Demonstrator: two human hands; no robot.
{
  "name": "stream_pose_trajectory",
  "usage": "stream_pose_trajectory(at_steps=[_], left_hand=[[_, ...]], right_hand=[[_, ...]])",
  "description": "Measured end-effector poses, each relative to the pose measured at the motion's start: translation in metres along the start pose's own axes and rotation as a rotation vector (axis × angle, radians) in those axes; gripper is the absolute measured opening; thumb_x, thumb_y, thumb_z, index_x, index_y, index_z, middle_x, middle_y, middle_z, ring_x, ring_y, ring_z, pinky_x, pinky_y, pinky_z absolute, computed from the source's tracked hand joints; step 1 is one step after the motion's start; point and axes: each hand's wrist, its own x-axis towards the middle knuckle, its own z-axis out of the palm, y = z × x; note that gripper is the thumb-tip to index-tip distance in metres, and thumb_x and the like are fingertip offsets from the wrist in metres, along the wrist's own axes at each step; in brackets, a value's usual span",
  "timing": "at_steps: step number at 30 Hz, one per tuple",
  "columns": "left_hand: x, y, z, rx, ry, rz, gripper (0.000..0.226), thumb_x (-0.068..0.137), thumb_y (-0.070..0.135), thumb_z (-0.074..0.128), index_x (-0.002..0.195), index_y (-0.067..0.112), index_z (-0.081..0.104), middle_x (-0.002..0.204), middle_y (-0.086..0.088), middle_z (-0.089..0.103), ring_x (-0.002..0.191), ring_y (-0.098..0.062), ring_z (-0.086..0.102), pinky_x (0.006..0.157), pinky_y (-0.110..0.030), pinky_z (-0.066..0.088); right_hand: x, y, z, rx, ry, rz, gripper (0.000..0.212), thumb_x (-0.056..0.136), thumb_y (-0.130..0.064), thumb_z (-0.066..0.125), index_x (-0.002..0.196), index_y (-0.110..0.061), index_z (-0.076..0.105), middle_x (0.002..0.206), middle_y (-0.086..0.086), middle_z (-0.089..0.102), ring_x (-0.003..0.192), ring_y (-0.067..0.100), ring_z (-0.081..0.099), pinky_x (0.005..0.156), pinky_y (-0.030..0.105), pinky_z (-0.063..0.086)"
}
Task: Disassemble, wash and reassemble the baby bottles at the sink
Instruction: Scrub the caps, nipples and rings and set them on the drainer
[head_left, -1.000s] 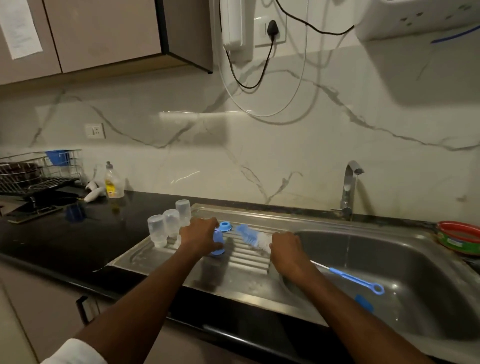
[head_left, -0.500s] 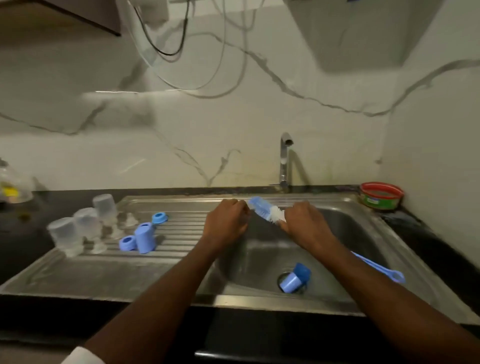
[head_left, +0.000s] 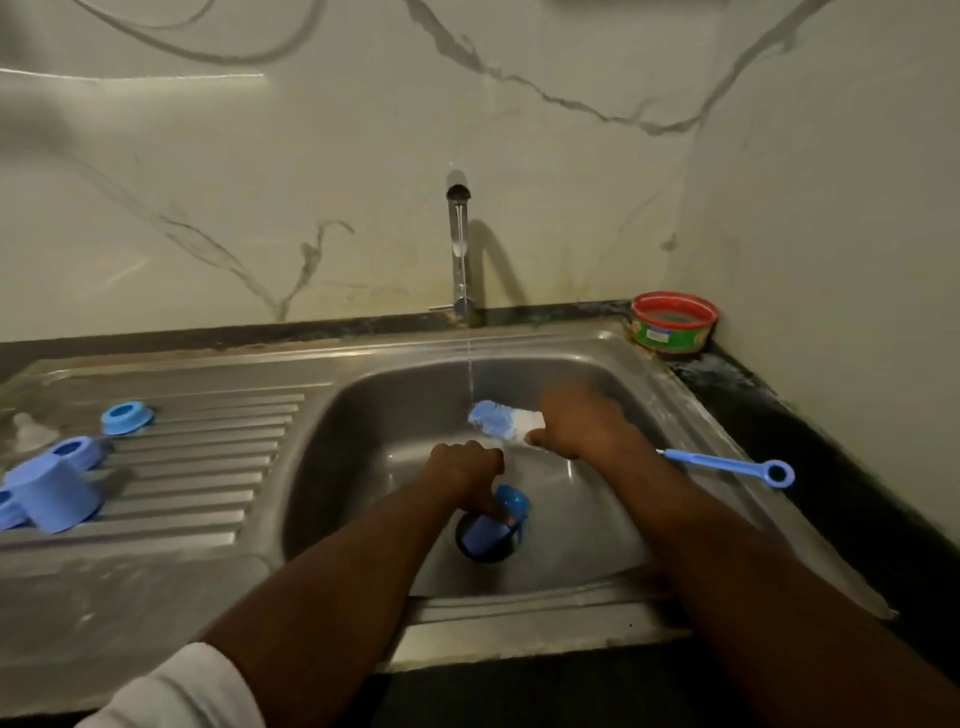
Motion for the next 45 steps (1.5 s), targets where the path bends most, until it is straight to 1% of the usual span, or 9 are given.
stream_pose_trajectory(at_steps=[3,6,12,18,24,31,36,40,45], left_hand=[[0.005,-0.001,0.001,-0.021,0.021,0.036,0.075,0.071,0.071,0.076,0.136,0.039,0.057,0.136,0.007,0.059,0.127,-0.018,0.054,0.097,-0.037,0.043],[0.002,-0.012,-0.01,-0.188,0.056,0.054,0.067,0.072,0.058,0.083,0.129,0.028,0.065,0.13,0.004,0.065,0.119,-0.019,0.059,0.099,-0.037,0.05],[-0.001,-0.038,-0.018,-0.634,0.397,-0.099,0.055,0.077,0.047,0.083,0.116,0.014,0.063,0.107,-0.003,0.066,0.092,-0.016,0.06,0.077,-0.027,0.049],[-0.005,-0.046,-0.016,-0.355,0.453,-0.139,0.062,0.074,0.044,0.085,0.129,0.031,0.059,0.128,-0.001,0.057,0.114,-0.021,0.059,0.095,-0.04,0.052],[-0.001,-0.037,-0.021,-0.212,0.479,-0.117,0.058,0.079,0.039,0.083,0.132,0.033,0.059,0.129,-0.003,0.049,0.118,-0.025,0.056,0.096,-0.043,0.05],[0.016,-0.038,-0.031,-0.801,0.795,-0.144,0.05,0.085,0.043,0.078,0.124,0.019,0.057,0.12,-0.004,0.062,0.108,-0.017,0.06,0.094,-0.034,0.053],[0.015,-0.043,-0.026,-1.046,0.812,-0.147,0.047,0.084,0.03,0.082,0.12,0.014,0.056,0.118,-0.004,0.067,0.096,-0.008,0.062,0.071,-0.011,0.048],[0.014,-0.042,-0.025,-1.041,0.803,-0.048,0.05,0.085,0.034,0.079,0.127,0.013,0.062,0.124,-0.006,0.069,0.105,-0.012,0.066,0.082,-0.014,0.049],[0.013,-0.035,-0.027,-0.935,0.76,0.031,0.043,0.088,0.038,0.076,0.122,0.012,0.067,0.111,0.003,0.07,0.098,-0.006,0.065,0.079,-0.008,0.046]], right_hand=[[0.001,0.002,0.002,0.015,0.007,0.04,0.05,0.094,-0.045,0.065,0.135,-0.016,0.056,0.13,0.006,0.06,0.115,0.025,0.059,0.089,0.035,0.048],[-0.002,0.007,-0.002,0.018,0.08,0.1,0.047,0.094,-0.043,0.064,0.133,-0.018,0.058,0.131,0.007,0.061,0.116,0.026,0.06,0.092,0.037,0.048],[-0.008,0.011,-0.009,0.042,0.141,0.174,0.036,0.096,-0.039,0.061,0.125,-0.018,0.065,0.124,0.006,0.065,0.11,0.026,0.064,0.078,0.033,0.045],[-0.006,0.009,-0.008,-0.029,0.15,0.148,0.034,0.098,-0.034,0.059,0.126,-0.016,0.064,0.123,0.007,0.066,0.11,0.025,0.065,0.083,0.035,0.05],[-0.005,0.008,-0.006,-0.039,0.147,0.169,0.035,0.098,-0.035,0.06,0.128,-0.017,0.064,0.126,0.007,0.065,0.113,0.026,0.063,0.085,0.036,0.05],[-0.003,0.004,-0.008,0.063,0.191,0.187,0.029,0.099,-0.029,0.059,0.125,-0.017,0.064,0.123,0.005,0.067,0.11,0.024,0.064,0.083,0.033,0.048],[-0.009,-0.008,-0.021,0.12,0.332,0.046,0.026,0.104,-0.034,0.051,0.124,-0.019,0.058,0.113,0.005,0.068,0.096,0.021,0.065,0.072,0.031,0.046],[-0.011,-0.029,-0.019,-0.009,0.367,0.004,0.03,0.101,-0.035,0.055,0.128,-0.023,0.051,0.116,0.004,0.067,0.1,0.022,0.065,0.072,0.033,0.042],[-0.009,-0.024,-0.018,-0.046,0.37,0.079,0.035,0.1,-0.032,0.058,0.132,-0.022,0.048,0.115,0.005,0.066,0.098,0.022,0.065,0.076,0.035,0.049]])
